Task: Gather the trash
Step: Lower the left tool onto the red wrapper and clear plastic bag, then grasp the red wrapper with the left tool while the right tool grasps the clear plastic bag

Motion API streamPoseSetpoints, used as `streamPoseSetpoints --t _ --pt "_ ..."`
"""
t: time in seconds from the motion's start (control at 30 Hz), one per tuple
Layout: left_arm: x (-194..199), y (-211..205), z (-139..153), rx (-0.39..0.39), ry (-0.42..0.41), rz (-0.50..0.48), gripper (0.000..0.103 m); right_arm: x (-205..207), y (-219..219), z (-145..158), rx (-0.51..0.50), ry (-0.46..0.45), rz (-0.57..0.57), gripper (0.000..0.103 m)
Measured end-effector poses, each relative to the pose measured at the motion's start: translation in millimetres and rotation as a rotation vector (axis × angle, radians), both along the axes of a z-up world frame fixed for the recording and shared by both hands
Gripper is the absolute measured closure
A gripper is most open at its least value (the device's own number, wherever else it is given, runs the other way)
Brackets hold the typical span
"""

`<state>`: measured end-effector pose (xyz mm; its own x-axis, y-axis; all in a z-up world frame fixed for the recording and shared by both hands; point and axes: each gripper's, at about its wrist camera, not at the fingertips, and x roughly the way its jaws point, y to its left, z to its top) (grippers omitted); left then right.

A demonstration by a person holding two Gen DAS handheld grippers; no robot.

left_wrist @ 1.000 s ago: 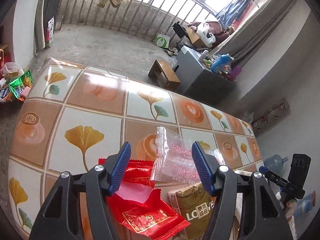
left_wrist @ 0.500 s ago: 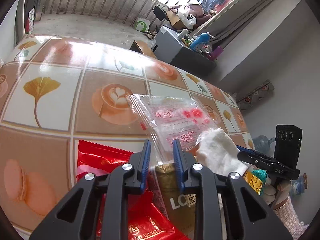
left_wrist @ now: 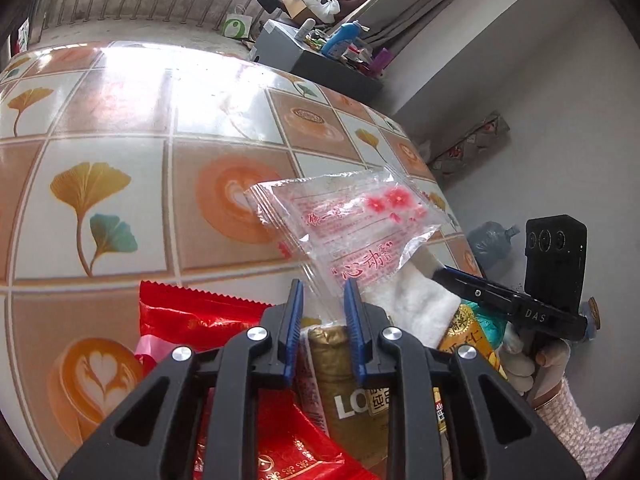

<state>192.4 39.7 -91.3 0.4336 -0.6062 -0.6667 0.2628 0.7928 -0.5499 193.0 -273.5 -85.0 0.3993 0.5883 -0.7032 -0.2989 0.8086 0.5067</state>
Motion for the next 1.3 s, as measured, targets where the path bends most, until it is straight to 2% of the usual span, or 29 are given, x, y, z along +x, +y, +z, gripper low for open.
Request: streamPoseSetpoints --t 0.23,0.33,0.43,0.57,0.83,0.97,1.13,1.3 --pt "-33 -11 5 -0.033 0.041 0.005 0.083 -35 -17 3 0.024 -0.013 -0.100 0.074" --pt "-38 -9 14 0.004 0.014 0.031 0.082 -37 -26 9 0.023 -0.033 -0.149 0.068" --pt "-42 -2 25 0.015 -0.015 0.046 0.071 -42 -39 18 0.049 -0.058 -0.197 0.060" --pt "-48 4 40 0.037 -0.063 0.055 0.064 -51 -51 32 0.080 -0.097 -0.248 0.056" --pt "-53 17 68 0.063 -0.155 0.068 0.064 -67 -59 44 0.191 -0.100 -0.288 0.054" --pt "-49 22 76 0.064 -0.176 0.077 0.064 -56 -51 43 0.271 -0.045 -0.272 0.054" --pt "-43 27 73 0.055 -0.165 0.087 0.064 -24 -33 35 0.297 0.068 -0.239 0.057" --pt "-26 17 57 0.056 -0.123 0.061 0.064 11 -9 23 0.239 0.165 -0.192 0.063"
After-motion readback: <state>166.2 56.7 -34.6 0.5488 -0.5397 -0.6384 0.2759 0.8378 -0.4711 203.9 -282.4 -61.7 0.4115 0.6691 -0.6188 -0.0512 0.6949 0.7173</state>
